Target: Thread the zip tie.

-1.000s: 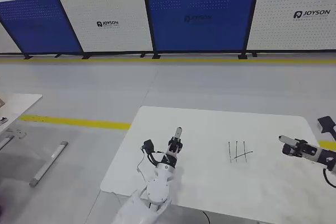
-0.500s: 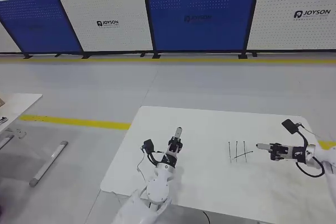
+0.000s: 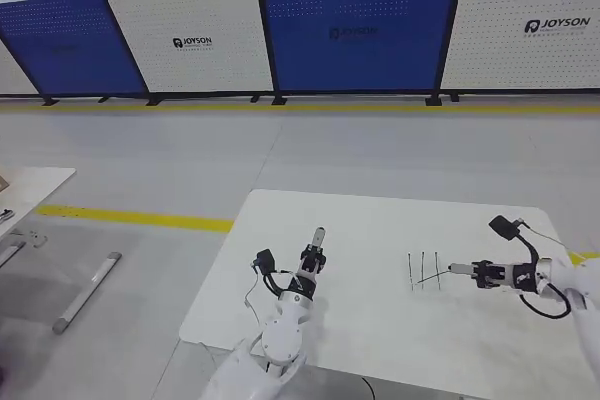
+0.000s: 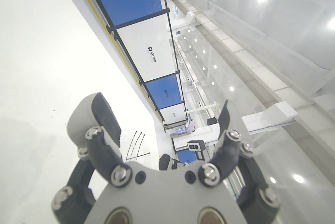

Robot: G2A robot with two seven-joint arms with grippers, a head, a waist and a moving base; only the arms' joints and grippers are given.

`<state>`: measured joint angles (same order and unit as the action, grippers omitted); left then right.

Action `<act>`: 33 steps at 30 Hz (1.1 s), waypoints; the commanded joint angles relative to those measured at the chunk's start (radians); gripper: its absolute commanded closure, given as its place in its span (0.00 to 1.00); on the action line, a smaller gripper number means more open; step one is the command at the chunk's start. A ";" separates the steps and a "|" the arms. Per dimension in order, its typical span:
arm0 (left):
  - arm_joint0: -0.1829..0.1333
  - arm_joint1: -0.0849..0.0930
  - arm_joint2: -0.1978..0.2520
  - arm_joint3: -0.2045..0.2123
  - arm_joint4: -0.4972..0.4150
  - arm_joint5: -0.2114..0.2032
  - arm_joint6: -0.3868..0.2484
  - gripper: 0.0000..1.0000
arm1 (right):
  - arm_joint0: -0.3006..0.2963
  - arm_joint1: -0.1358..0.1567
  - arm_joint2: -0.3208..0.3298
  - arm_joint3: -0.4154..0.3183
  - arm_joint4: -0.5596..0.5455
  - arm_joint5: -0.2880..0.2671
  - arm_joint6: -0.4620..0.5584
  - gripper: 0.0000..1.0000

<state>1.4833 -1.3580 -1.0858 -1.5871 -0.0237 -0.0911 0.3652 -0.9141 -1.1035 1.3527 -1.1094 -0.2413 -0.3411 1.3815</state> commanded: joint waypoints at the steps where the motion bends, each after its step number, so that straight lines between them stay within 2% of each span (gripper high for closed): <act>1: 0.000 0.000 0.000 0.000 0.000 0.000 0.000 0.00 | 0.005 0.005 -0.032 -0.006 0.008 0.001 0.008 0.00; 2: 0.000 0.000 0.000 0.000 0.000 0.000 0.000 0.00 | 0.009 0.011 -0.067 -0.024 0.016 0.001 0.008 0.00; 8: 0.000 0.000 0.000 0.000 0.000 0.000 0.000 0.00 | 0.021 0.056 -0.134 -0.048 0.039 0.001 0.008 0.00; 18: 0.000 0.000 0.000 0.000 0.000 0.000 0.000 0.00 | 0.021 0.056 -0.134 -0.048 0.039 0.001 0.008 0.00; 21: 0.000 0.000 0.000 0.000 0.000 0.000 0.000 0.00 | 0.028 0.051 -0.145 0.013 0.216 0.001 0.008 0.00; 29: 0.000 0.000 0.000 0.000 0.000 0.000 0.000 0.00 | 0.148 0.052 -0.276 0.177 0.319 0.001 0.008 0.00; 33: 0.000 0.000 0.000 0.000 0.000 0.000 0.000 0.00 | 0.214 0.037 -0.325 0.302 0.281 0.001 -0.031 0.00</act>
<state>1.4833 -1.3580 -1.0858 -1.5871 -0.0237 -0.0911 0.3652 -0.7131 -1.0607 1.0381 -0.8372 0.0502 -0.3400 1.3692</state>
